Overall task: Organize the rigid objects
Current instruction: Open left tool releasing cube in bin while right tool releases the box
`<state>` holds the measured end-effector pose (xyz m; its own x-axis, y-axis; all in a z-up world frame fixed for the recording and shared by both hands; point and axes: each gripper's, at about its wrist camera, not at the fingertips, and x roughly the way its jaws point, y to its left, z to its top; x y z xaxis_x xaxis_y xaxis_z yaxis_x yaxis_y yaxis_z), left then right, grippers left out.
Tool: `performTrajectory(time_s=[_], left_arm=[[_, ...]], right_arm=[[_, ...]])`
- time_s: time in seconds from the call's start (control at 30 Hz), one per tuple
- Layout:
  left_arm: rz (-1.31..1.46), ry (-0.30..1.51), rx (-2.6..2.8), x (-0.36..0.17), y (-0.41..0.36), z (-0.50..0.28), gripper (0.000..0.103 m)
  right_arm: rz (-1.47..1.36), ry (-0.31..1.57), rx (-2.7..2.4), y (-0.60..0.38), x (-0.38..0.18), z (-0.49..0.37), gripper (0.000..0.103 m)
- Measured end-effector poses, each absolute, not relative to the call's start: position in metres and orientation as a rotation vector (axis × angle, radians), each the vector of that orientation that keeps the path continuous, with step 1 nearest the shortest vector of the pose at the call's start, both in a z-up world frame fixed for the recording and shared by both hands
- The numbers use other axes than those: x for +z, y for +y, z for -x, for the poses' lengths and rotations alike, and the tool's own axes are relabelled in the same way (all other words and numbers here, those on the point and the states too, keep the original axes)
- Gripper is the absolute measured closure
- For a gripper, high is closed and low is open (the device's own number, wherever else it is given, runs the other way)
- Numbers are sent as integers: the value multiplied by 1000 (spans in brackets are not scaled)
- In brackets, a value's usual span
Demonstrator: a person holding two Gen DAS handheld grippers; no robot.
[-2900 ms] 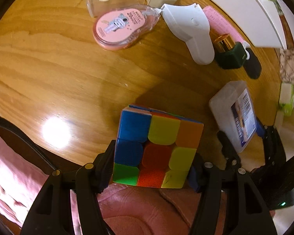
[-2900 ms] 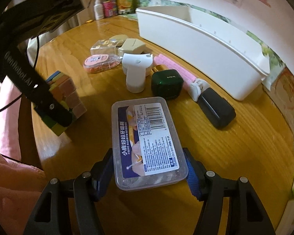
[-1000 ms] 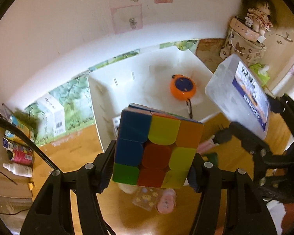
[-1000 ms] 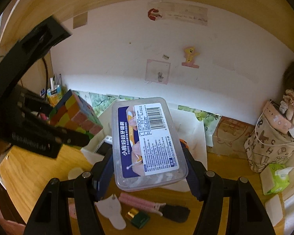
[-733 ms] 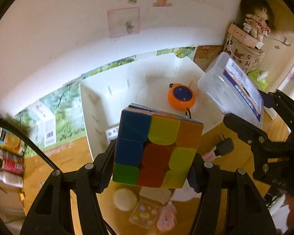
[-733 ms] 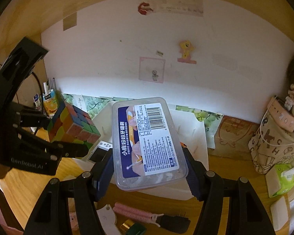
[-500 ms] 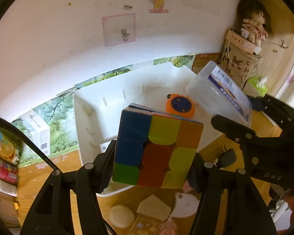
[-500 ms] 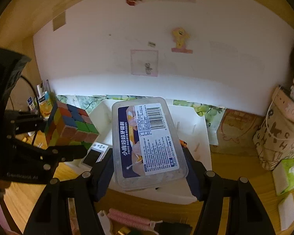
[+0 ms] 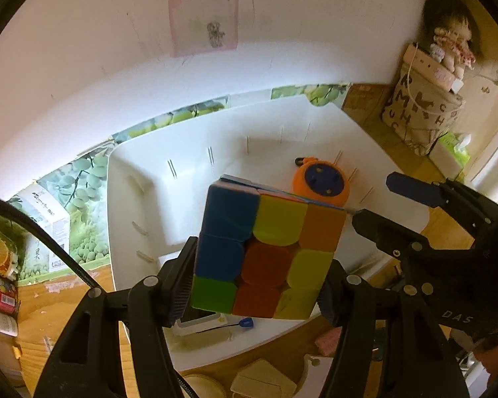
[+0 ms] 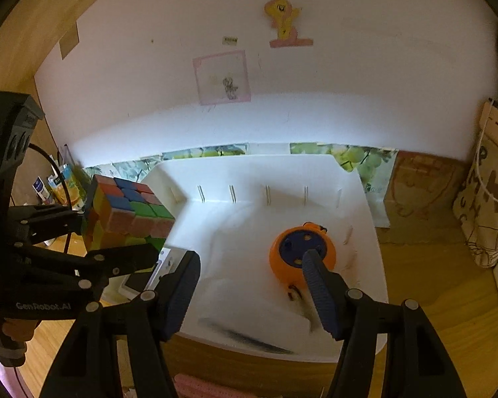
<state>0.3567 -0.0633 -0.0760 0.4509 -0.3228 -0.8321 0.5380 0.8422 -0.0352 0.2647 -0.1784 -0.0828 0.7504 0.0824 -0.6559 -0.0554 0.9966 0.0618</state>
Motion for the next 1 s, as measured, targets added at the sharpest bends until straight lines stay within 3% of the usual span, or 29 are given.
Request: performTrajectory(time_s=[0.53, 1.0], left_arm=[[-223, 877, -538, -45, -57, -342, 22], [-190, 748, -543, 7, -27, -283, 21]], right_arm=[[-78, 691, 60, -181, -65, -250, 37], [-98, 547, 18, -170, -8, -189, 21]])
